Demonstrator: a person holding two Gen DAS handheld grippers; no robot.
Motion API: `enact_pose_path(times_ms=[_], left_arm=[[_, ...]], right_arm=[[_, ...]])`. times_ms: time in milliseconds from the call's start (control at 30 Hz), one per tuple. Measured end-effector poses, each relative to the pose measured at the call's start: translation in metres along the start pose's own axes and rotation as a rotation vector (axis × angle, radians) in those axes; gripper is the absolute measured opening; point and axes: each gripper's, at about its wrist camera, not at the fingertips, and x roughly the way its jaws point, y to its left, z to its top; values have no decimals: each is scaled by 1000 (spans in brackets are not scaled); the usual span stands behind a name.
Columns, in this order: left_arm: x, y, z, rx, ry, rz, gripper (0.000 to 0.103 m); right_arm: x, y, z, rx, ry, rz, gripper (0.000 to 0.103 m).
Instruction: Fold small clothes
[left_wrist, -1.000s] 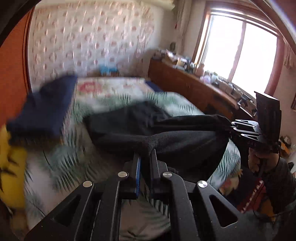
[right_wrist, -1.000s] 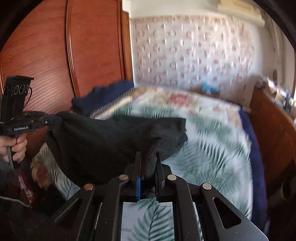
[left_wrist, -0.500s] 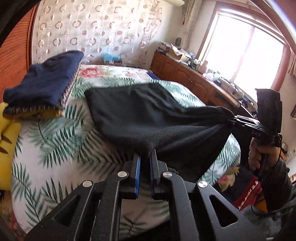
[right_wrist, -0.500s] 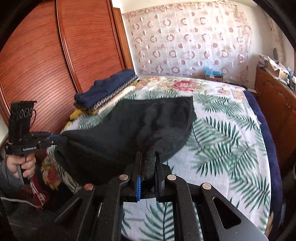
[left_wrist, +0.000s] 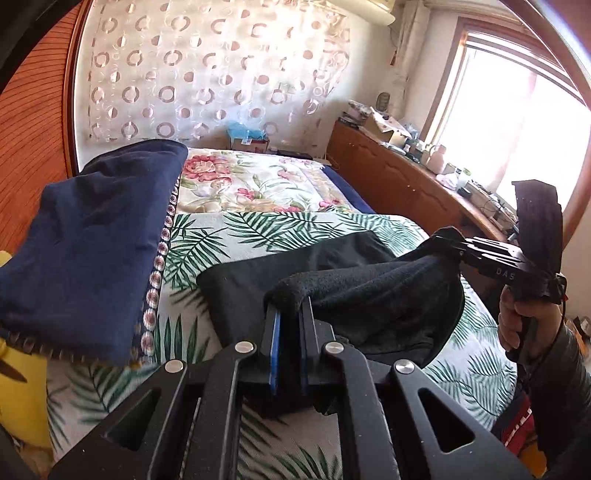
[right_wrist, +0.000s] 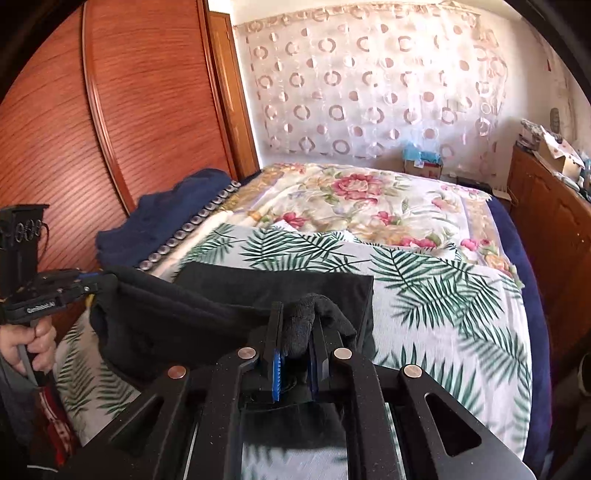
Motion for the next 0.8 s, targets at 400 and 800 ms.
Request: enact_pose_path(times_ms=[400, 800], left_arm=[[29, 9, 8, -2, 35, 14, 9], [-7, 9, 9, 39, -37, 41, 64]], right_arm=[[68, -18, 19, -12, 56, 23, 11], [42, -32, 28, 1, -18, -2, 61]])
